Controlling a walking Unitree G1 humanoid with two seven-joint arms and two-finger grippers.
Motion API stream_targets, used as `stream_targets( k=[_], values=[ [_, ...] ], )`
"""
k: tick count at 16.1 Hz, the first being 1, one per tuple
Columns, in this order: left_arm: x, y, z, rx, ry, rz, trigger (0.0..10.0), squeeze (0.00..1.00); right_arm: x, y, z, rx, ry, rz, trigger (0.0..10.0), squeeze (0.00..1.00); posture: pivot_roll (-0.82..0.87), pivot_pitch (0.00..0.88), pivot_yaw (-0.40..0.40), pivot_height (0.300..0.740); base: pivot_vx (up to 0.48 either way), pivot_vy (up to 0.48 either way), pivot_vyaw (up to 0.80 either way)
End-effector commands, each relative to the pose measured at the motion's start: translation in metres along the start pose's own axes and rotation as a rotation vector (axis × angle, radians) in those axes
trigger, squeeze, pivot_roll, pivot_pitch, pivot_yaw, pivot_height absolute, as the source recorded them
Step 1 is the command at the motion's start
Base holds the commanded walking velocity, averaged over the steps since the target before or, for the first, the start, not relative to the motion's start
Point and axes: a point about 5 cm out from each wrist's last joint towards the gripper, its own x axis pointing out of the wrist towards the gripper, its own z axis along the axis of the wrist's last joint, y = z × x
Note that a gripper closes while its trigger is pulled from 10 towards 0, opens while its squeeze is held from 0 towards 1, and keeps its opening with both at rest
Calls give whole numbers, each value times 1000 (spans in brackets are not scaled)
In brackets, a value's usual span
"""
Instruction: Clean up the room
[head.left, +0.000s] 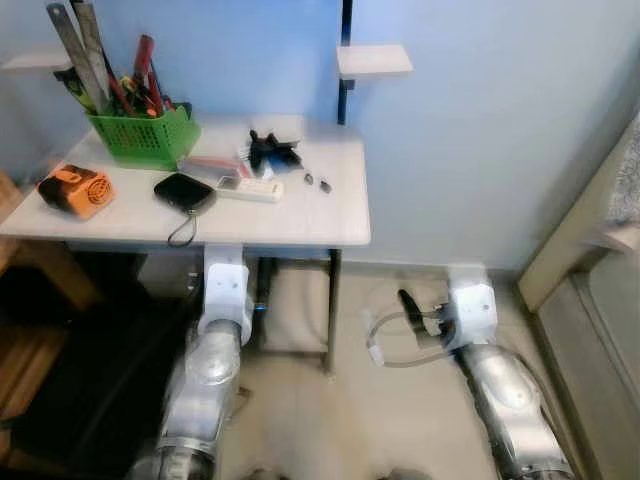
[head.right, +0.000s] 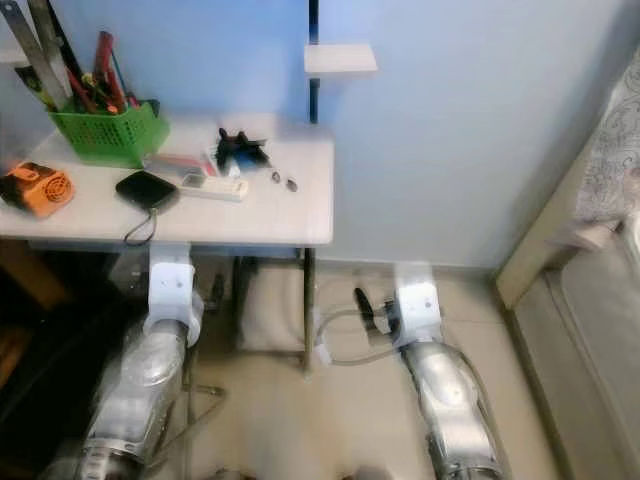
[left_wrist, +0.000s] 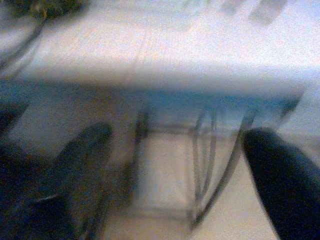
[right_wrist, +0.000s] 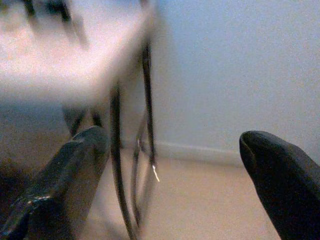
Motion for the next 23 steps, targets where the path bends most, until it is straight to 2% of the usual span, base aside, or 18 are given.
stream_targets(
  k=[1, 2, 3, 4, 5, 6, 7, 8, 9, 10, 11, 13, 15, 20, 22, 23],
  values=[
    [-2, -5, 23, 1, -126, -57, 10000, 1000, 3, -5, 16, 98, -72, -66, 10000, 1000, -94, 0, 61, 723, 0, 0, 0],
    [-1, -4, 24, 38, -122, -42, 10000, 1000, 1, -10, 13, 112, -69, -86, 10000, 1000, -98, 0, 61, 723, 0, 0, 0],
    [-1, -7, 24, 23, -118, -76, 10000, 0, -1, -12, 9, 51, -52, -96, 10000, 792, -100, 0, 59, 723, 0, 0, 0],
    [-2, -9, 27, -8, -136, -108, 10000, 0, 0, -12, 7, 21, -39, -100, 10000, 0, -98, 0, 55, 723, 0, 0, 0],
    [-5, -4, 27, -26, -147, -90, 10000, 0, -3, -15, 12, -52, -62, -120, 10000, 0, -98, 0, 52, 723, 0, 0, 0],
    [-23, 12, 12, -10, -136, -44, 10000, 1000, -19, -33, 16, -70, -83, -194, 10000, 0, -91, 0, 50, 723, 0, 0, 0],
    [-35, 15, -2, 11, -102, -69, 10000, 1000, -32, -41, 9, -74, -64, -188, 10000, 1000, -93, 0, 48, 723, 0, 0, 0],
    [-43, 16, -12, -2, -81, -54, 10000, 1000, -45, -46, -5, -23, -30, -199, 10000, 1000, -95, 0, 49, 723, 0, 0, 0],
    [-40, 11, -3, -11, -114, -81, 10000, 1000, -44, -42, -4, -4, -44, -200, 10000, 1000, -94, 0, 46, 723, 0, 0, 0],
    [-39, 8, 2, 5, -133, -100, 10000, 549, -41, -36, -1, -18, -57, -168, 10000, 1000, -99, 0, 46, 723, 0, 0, 0],
    [-33, 7, 3, 75, -118, -89, 10000, 0, -35, -33, 2, -45, -53, -147, 10000, 0, -106, 0, 48, 723, 0, -480, 0],
    [-25, 3, 8, 25, -129, -93, 10000, 0, -23, -34, 9, -69, -69, -154, 10000, 0, -116, 0, 52, 723, 0, -480, 0],
    [-22, -3, 10, 13, -134, -102, 10000, 0, -19, -33, 10, -85, -63, -148, 10000, 0, -124, 0, 57, 723, 0, -236, -725],
    [-14, -2, 10, 41, -116, -115, 10000, 0, -21, -30, 3, -105, -48, -143, 10000, 0, -138, 0, 65, 723, 0, 0, -688],
    [-8, 0, 13, 119, -125, -156, 10000, 0, -21, -27, 2, -119, -53, -138, 10000, 0, -145, 0, 64, 723, 0, 0, -684],
    [-5, 2, 13, 80, -116, -159, 10000, 0, -22, -25, -2, -97, -36, -148, 10000, 0, -145, 0, 62, 723, 0, 0, -688]
  ],
)
